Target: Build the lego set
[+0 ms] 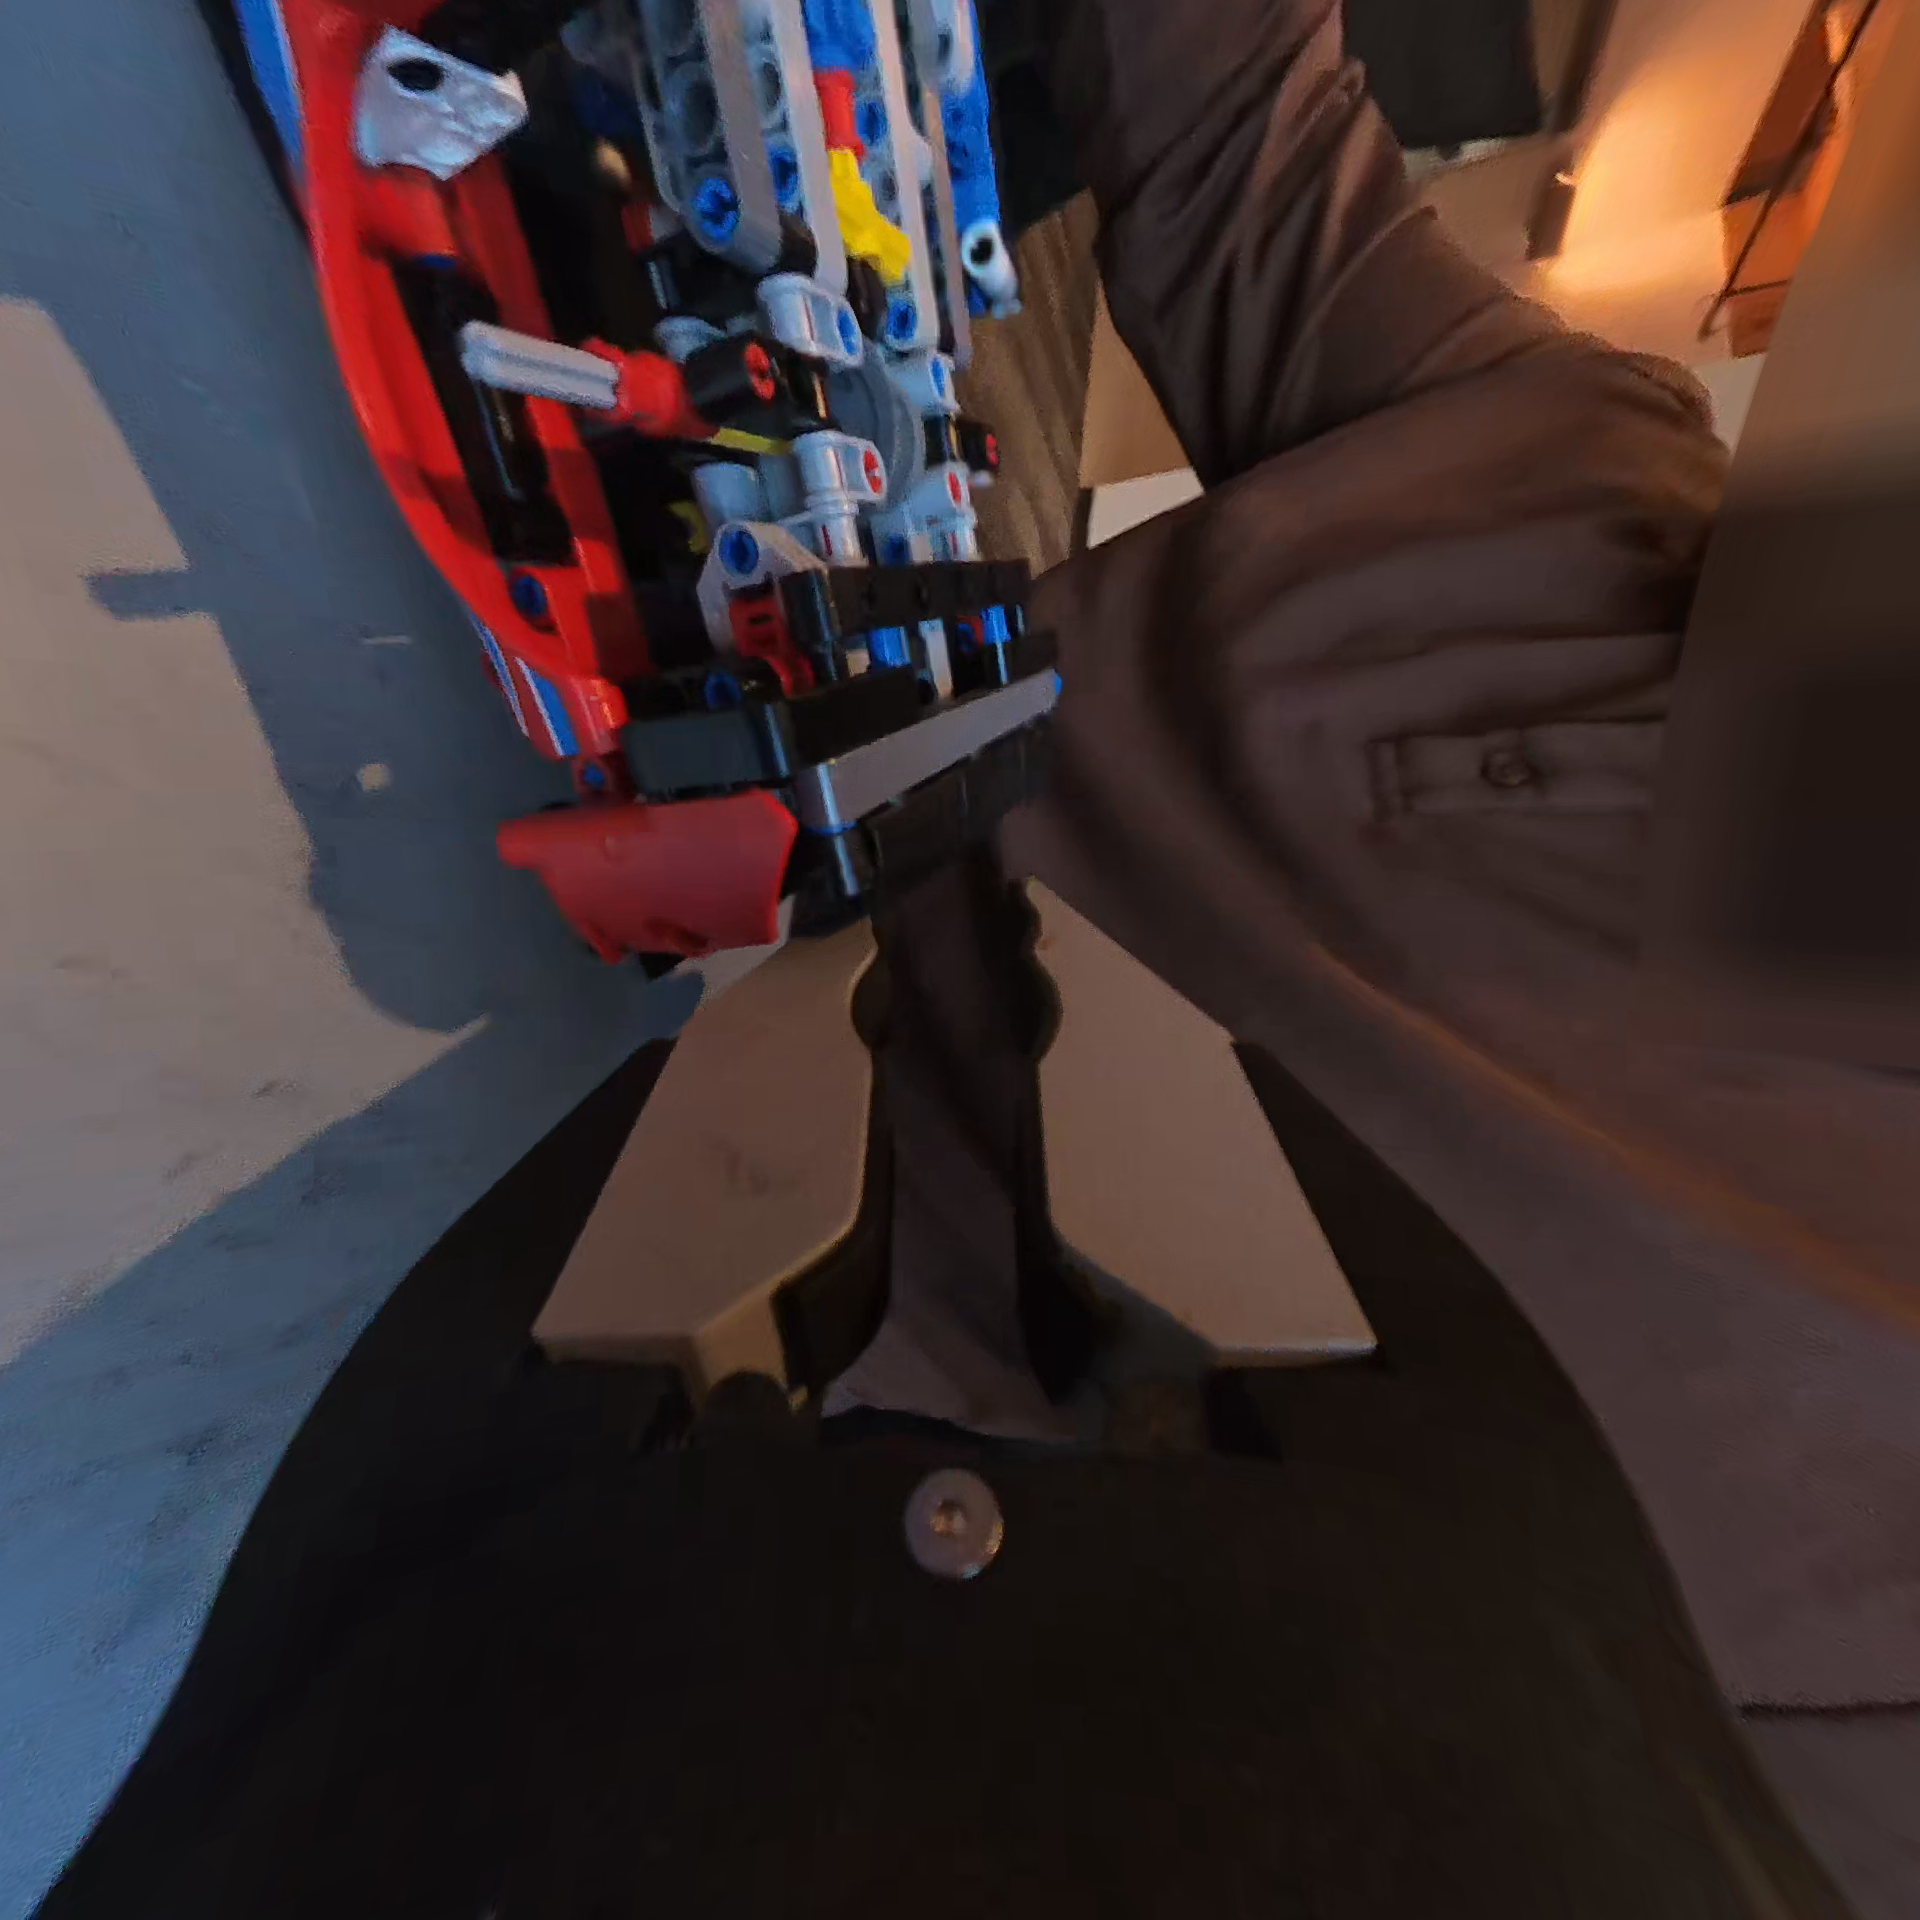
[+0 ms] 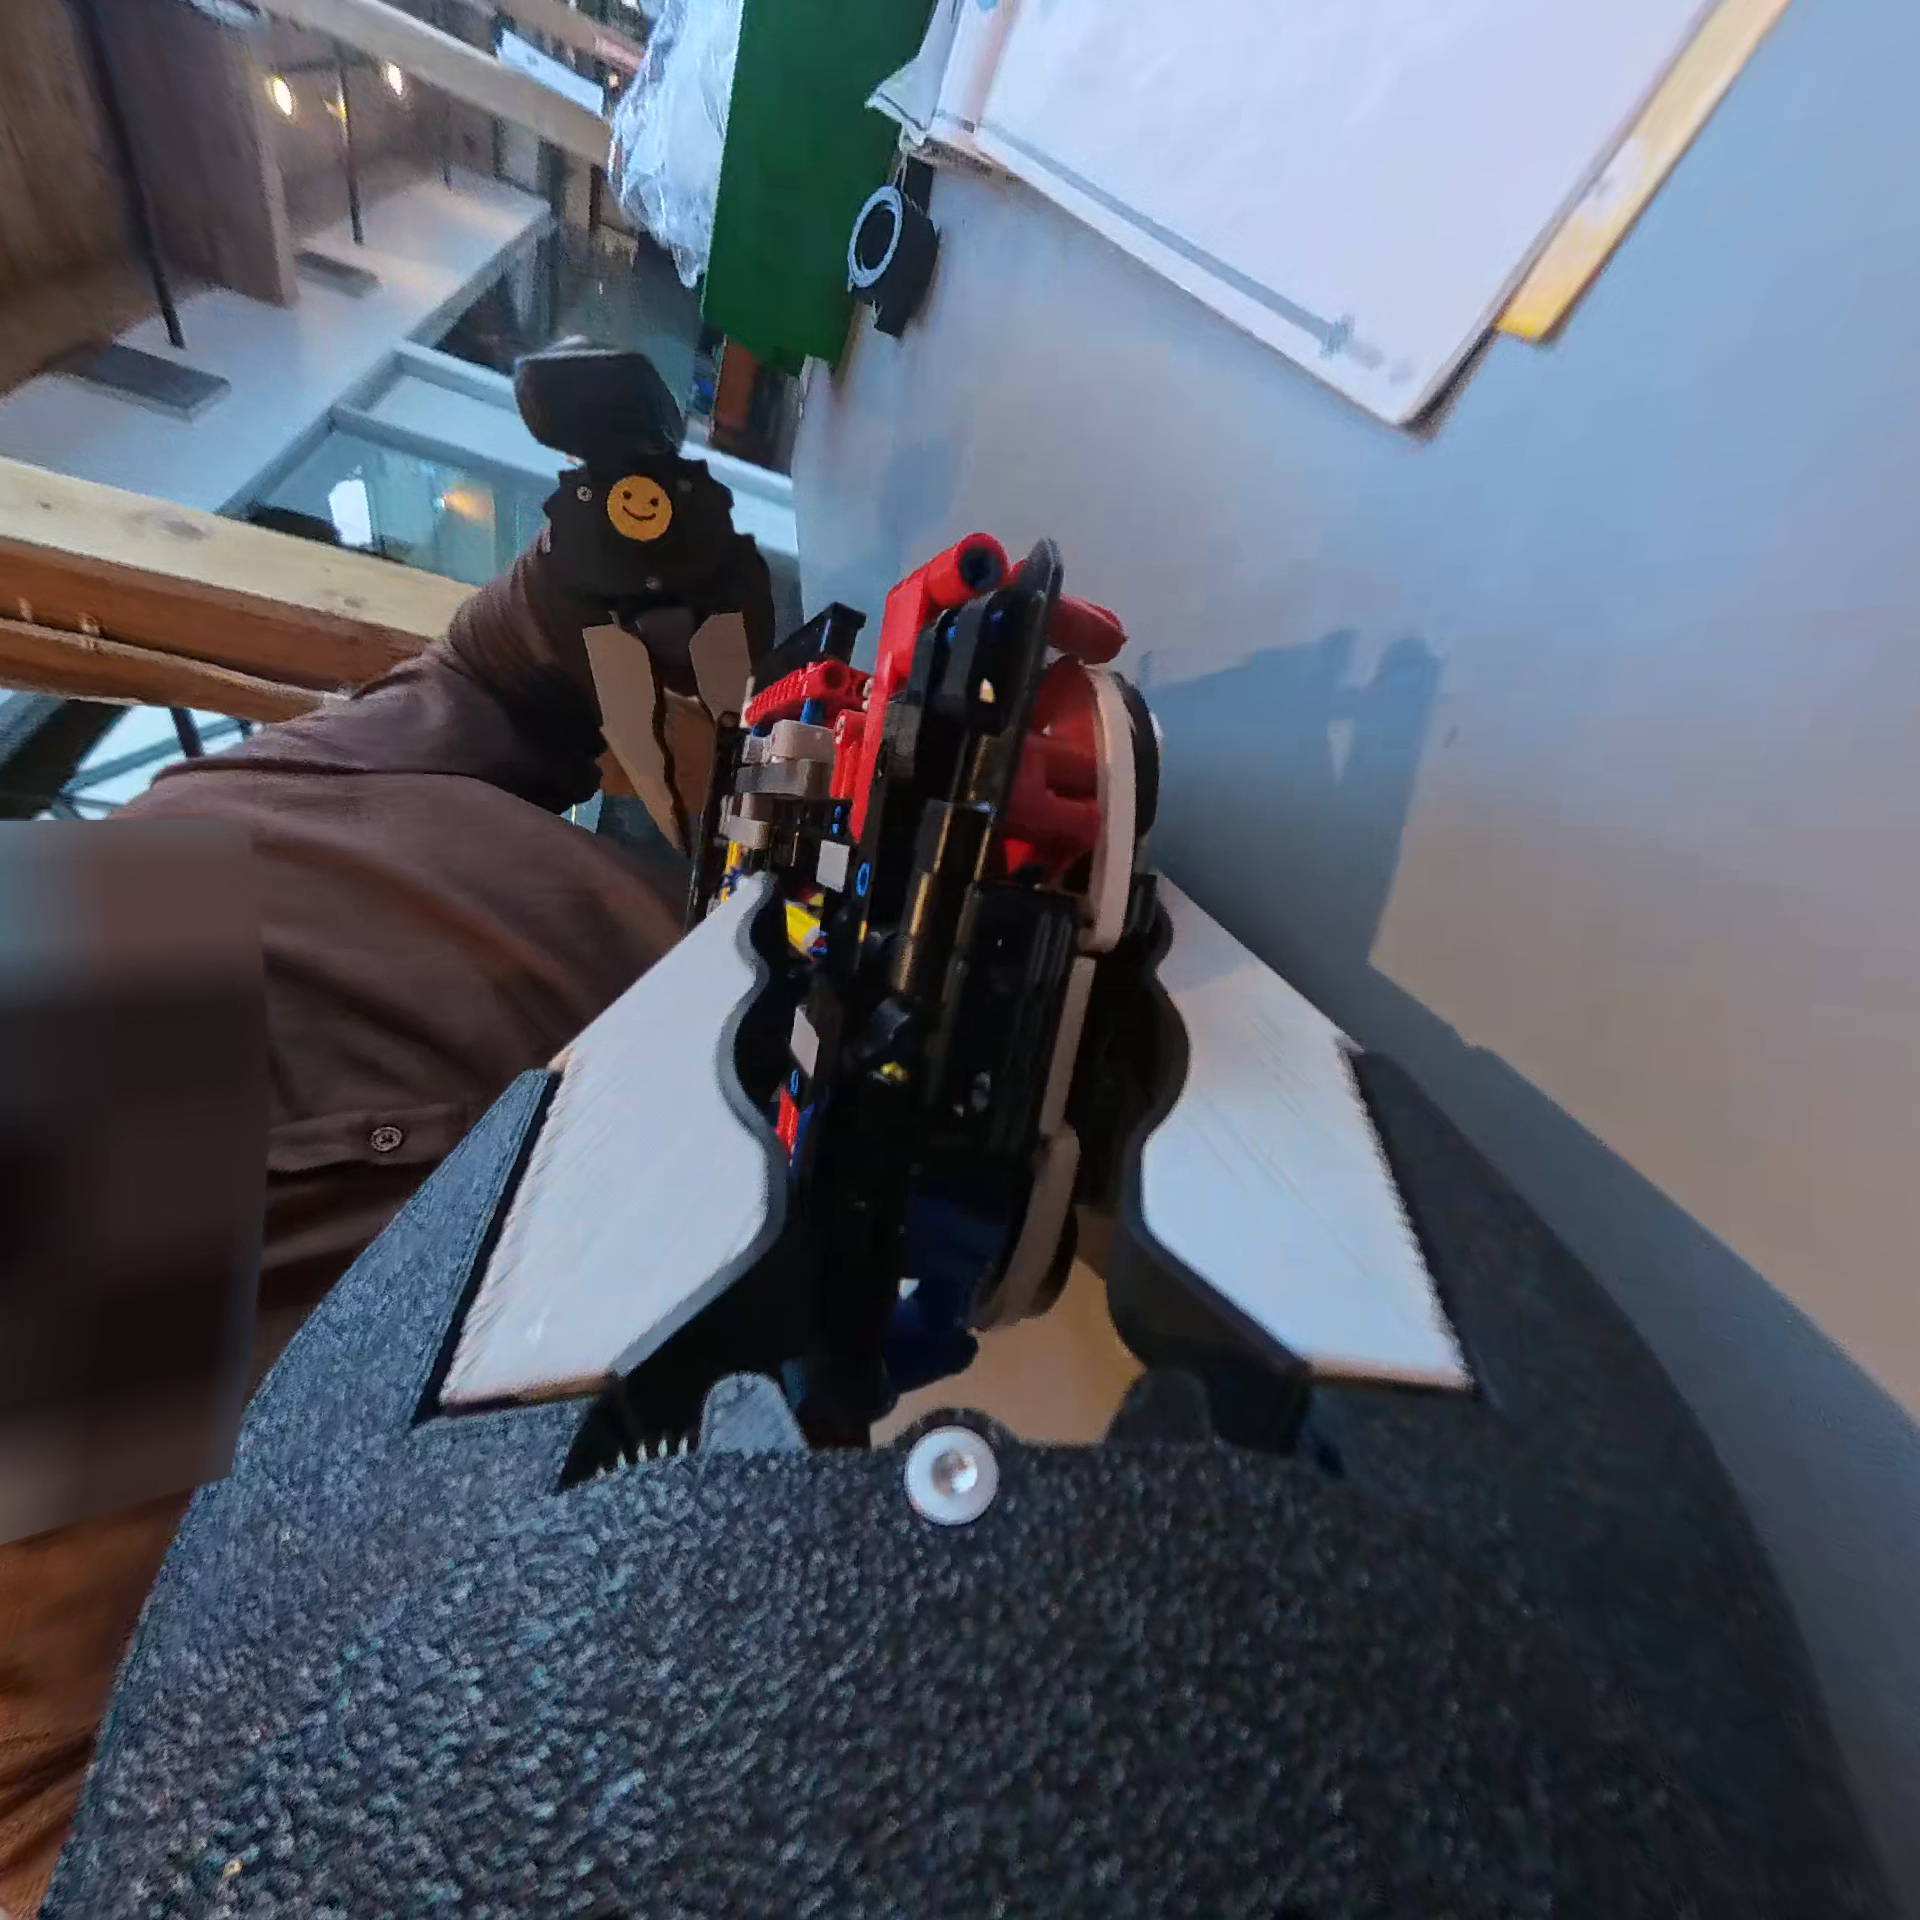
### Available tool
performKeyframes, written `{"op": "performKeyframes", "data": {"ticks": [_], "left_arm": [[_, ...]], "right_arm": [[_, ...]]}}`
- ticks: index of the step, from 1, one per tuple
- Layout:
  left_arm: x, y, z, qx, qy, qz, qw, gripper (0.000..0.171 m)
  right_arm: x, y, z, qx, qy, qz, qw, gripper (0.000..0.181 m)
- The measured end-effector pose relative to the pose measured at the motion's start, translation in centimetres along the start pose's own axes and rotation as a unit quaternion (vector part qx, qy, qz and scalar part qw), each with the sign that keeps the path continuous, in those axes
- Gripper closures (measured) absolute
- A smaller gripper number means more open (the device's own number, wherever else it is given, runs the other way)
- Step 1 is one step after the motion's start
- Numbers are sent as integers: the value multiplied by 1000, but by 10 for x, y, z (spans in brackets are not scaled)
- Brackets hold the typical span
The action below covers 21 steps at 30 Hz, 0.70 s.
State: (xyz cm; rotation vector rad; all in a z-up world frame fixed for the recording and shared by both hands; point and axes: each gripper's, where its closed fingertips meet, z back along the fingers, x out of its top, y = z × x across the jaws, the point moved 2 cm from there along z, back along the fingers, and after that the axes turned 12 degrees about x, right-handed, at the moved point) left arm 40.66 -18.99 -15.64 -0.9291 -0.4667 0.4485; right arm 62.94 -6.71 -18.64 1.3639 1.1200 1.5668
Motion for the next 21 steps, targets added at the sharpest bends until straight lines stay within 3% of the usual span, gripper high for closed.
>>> {"op": "performKeyframes", "data": {"ticks": [4,6,8,10,12,14,17,21], "left_arm": [[-26,2,12,-18,79,-56,995,152],[-22,19,37,27,96,-81,992,152],[15,45,61,140,60,-145,978,146],[88,61,80,248,-39,-208,945,125],[161,59,86,290,-138,-293,901,115],[215,59,79,307,-186,-357,863,114],[243,65,48,260,-146,-411,861,111],[248,82,23,221,-93,-473,848,116]], "right_arm": [[5,-2,-7,-10,54,17,998,116],[8,-4,-11,-25,78,27,996,115],[12,-3,-16,-30,97,35,994,114],[19,-2,-21,-29,114,39,992,116],[25,-2,-22,-38,126,34,991,118],[27,-2,-20,-54,135,26,989,115],[32,-2,-7,-104,121,53,986,106],[38,5,3,-117,98,93,984,108]]}}
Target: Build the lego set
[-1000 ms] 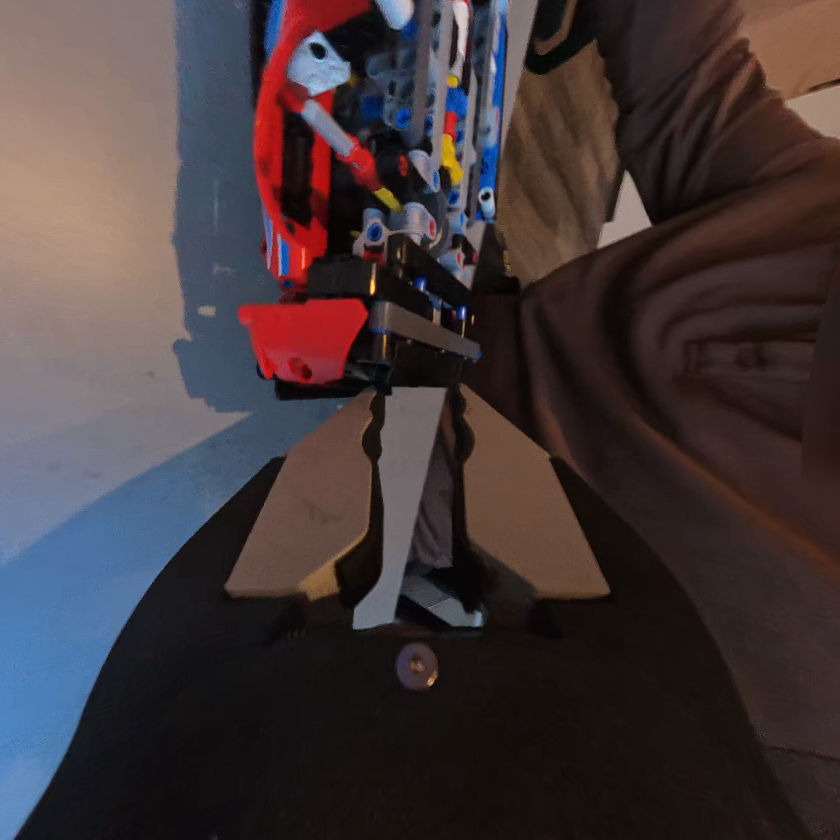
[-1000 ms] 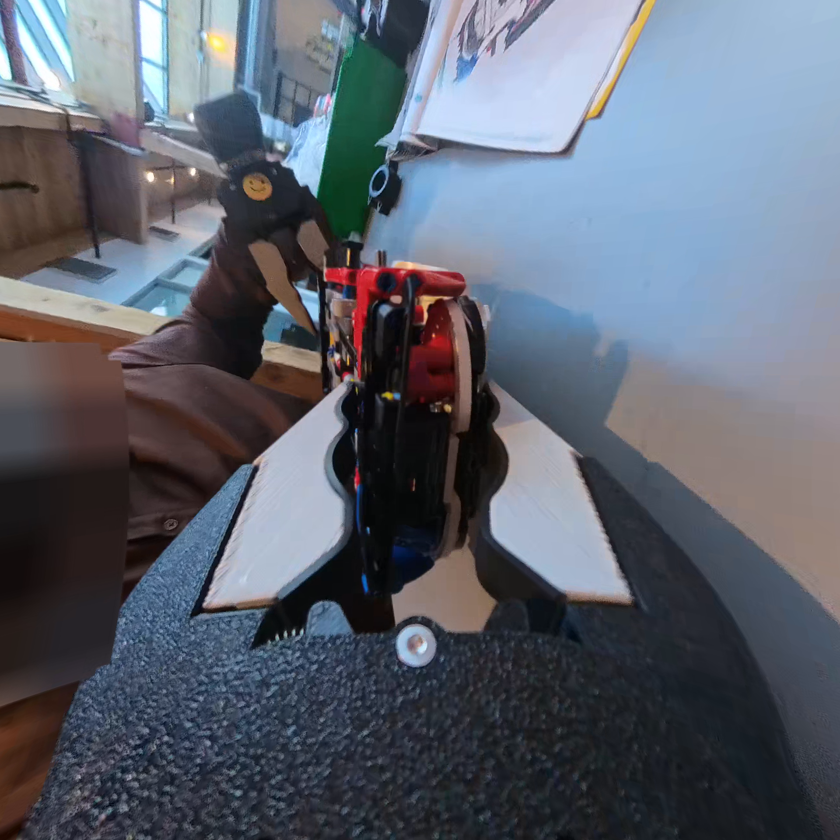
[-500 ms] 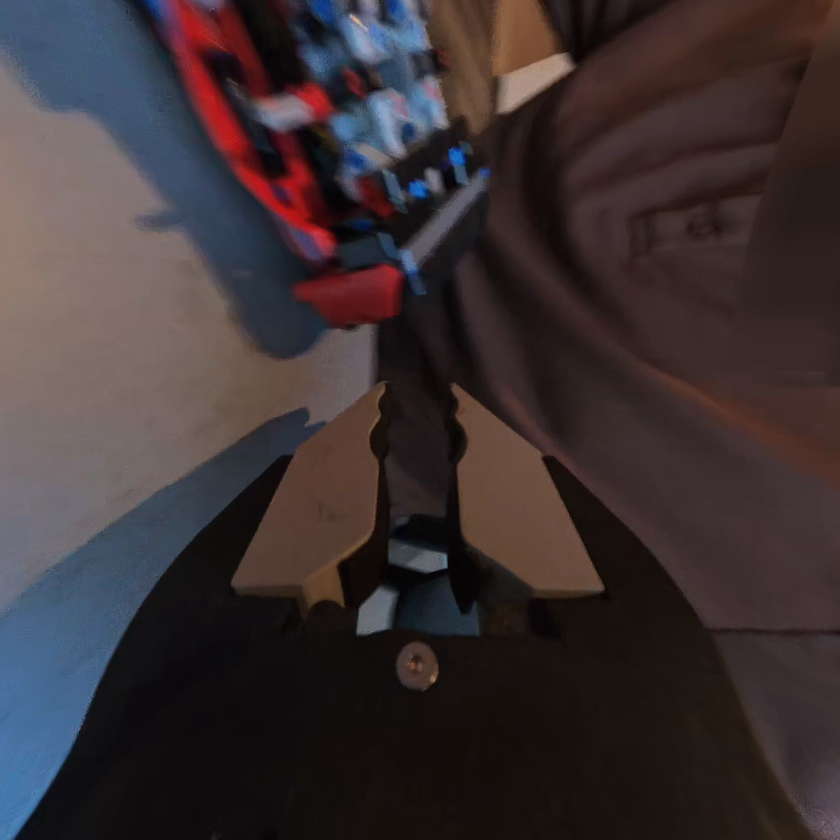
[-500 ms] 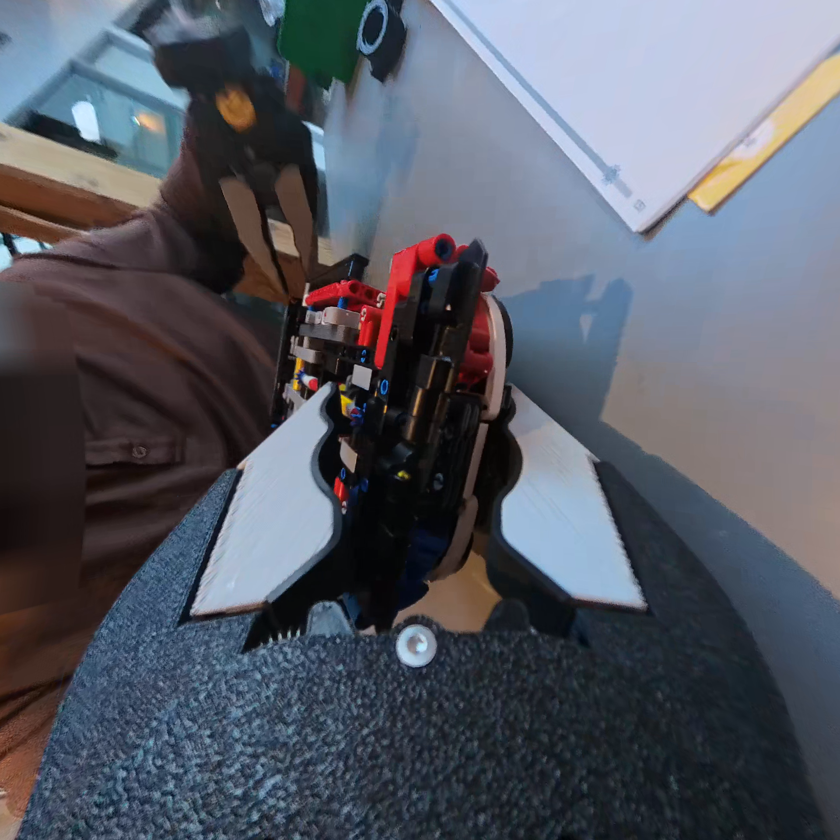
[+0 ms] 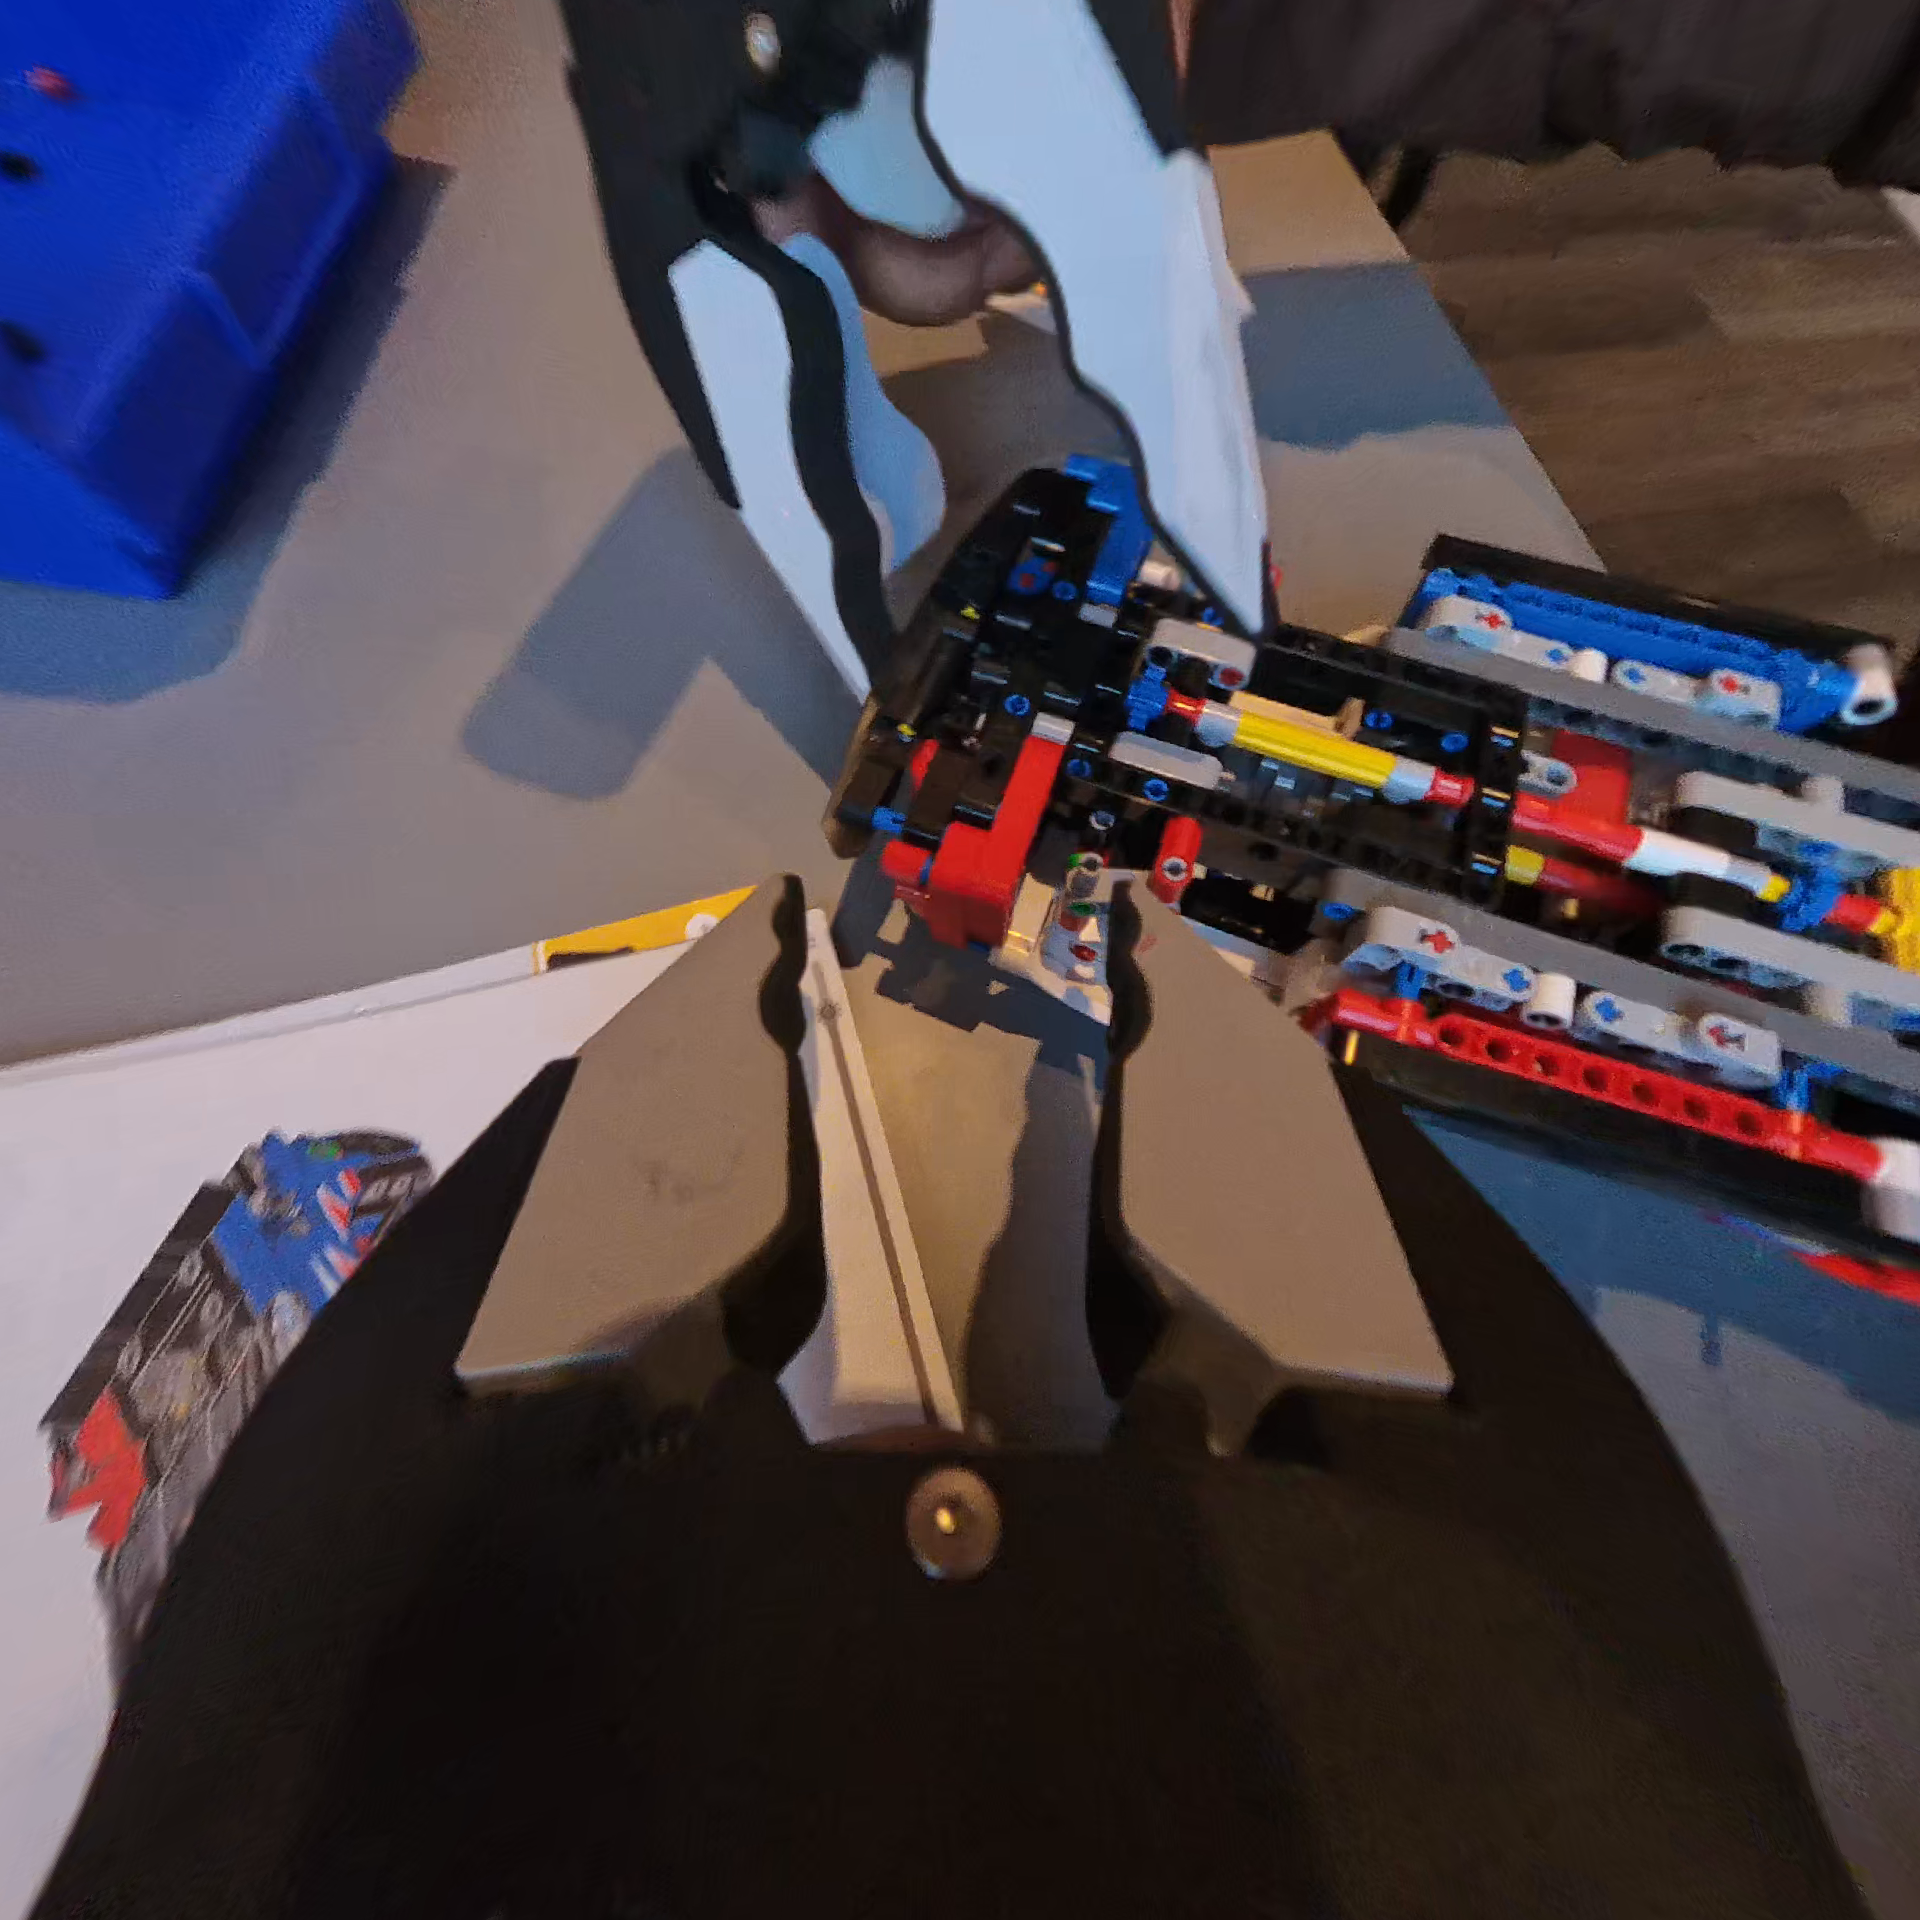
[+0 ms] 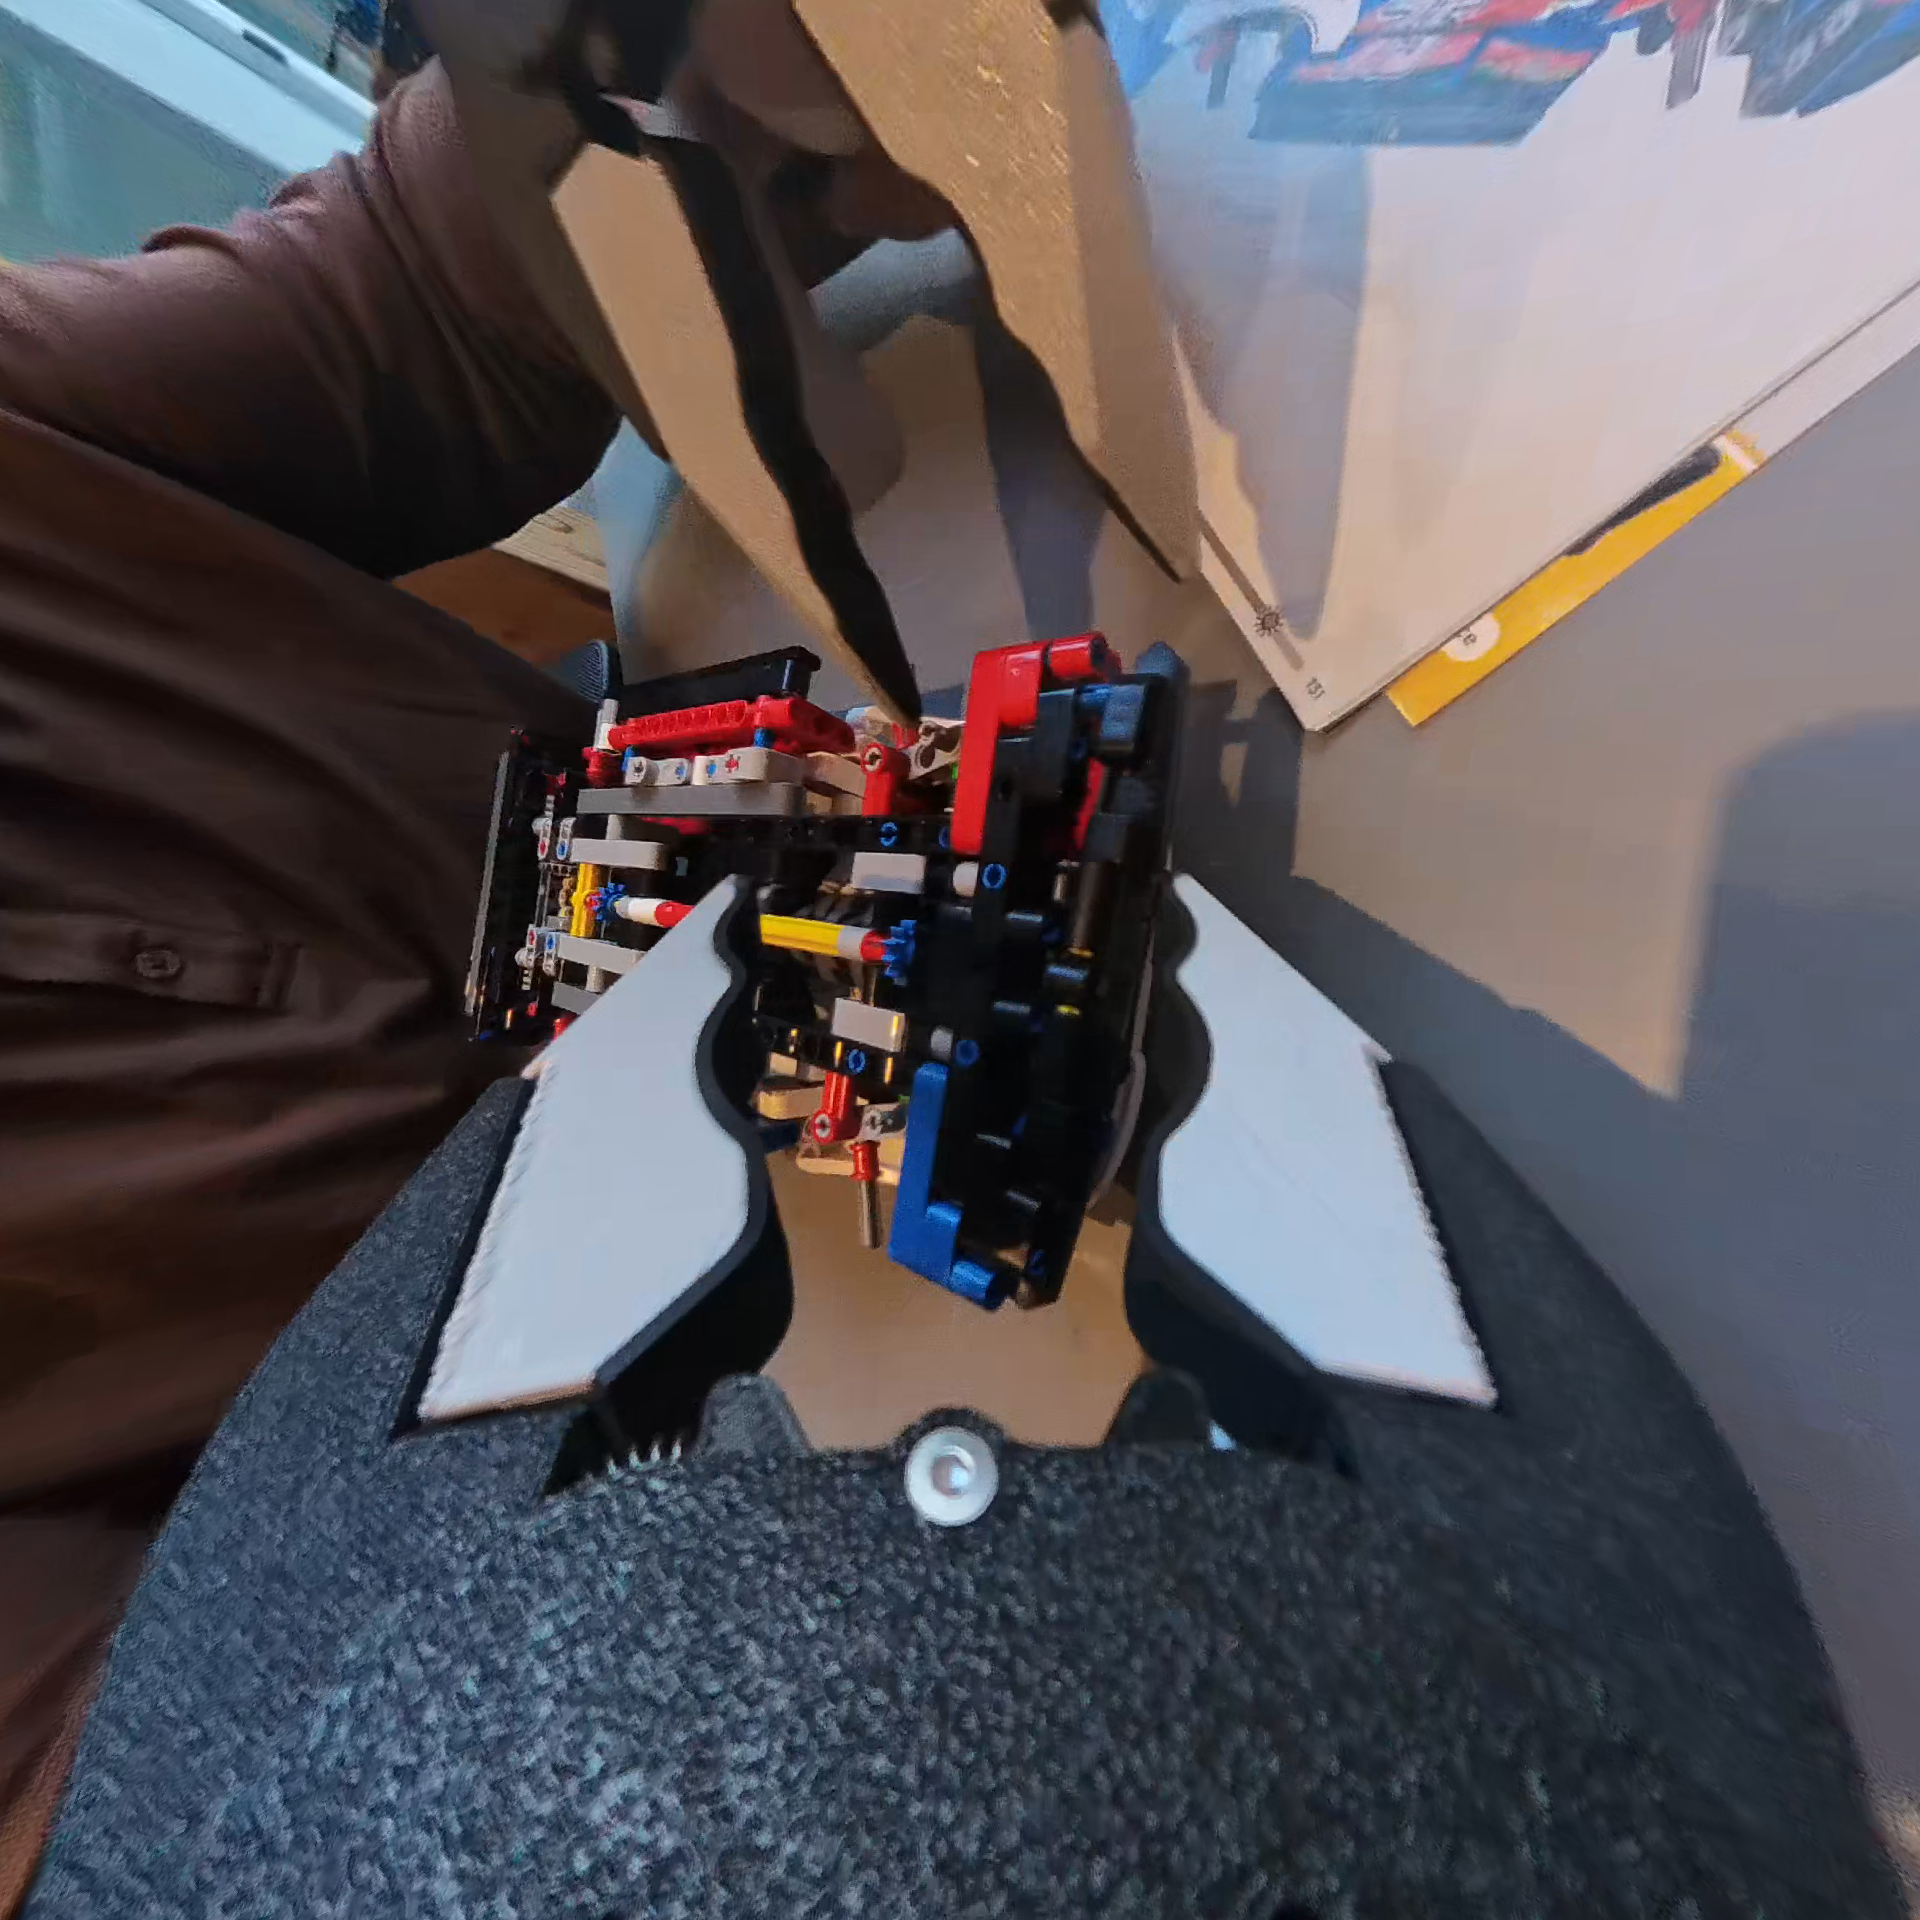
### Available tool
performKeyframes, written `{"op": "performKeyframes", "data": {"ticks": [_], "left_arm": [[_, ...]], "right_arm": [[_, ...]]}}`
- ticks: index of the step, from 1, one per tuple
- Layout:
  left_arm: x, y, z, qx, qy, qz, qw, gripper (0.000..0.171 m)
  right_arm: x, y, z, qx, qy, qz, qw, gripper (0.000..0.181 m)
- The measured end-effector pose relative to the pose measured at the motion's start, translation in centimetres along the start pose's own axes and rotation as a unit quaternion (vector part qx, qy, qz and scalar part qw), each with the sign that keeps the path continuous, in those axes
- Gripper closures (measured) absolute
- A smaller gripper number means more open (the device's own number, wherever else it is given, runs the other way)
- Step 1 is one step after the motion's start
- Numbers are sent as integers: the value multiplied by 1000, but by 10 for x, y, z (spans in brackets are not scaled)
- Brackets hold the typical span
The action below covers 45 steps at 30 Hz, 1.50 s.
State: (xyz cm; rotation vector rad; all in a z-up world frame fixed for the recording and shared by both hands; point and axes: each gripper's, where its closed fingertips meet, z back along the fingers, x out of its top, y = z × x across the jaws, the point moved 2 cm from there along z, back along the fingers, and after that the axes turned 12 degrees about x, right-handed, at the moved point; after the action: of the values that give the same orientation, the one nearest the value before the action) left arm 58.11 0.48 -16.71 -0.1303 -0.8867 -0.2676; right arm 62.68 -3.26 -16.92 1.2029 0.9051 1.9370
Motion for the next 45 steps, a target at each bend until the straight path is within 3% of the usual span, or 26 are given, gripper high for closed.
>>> {"op": "performKeyframes", "data": {"ticks": [9,14,20,28,34,39,43,45], "left_arm": [[2,13,-4,-71,-18,-51,996,127],[1,4,-8,-112,-12,-67,991,123],[-5,3,-16,-102,-3,-61,993,129],[-7,0,-9,-40,-19,-22,999,130],[-18,2,0,-14,-1,-8,1000,130],[-27,0,7,-13,-11,7,1000,141],[-29,7,2,5,-6,25,1000,118],[-29,5,3,-8,-8,24,1000,122]], "right_arm": [[11,-10,-7,-5,-1,34,999,123],[14,-17,-16,-79,30,71,994,124],[21,-20,-15,-163,46,102,980,128],[31,-14,-21,-261,96,207,938,137],[36,-16,-29,-252,98,241,932,138],[38,-16,-31,-239,91,254,933,138],[41,-16,-34,-232,94,265,931,138],[42,-16,-35,-235,98,272,928,139]]}}
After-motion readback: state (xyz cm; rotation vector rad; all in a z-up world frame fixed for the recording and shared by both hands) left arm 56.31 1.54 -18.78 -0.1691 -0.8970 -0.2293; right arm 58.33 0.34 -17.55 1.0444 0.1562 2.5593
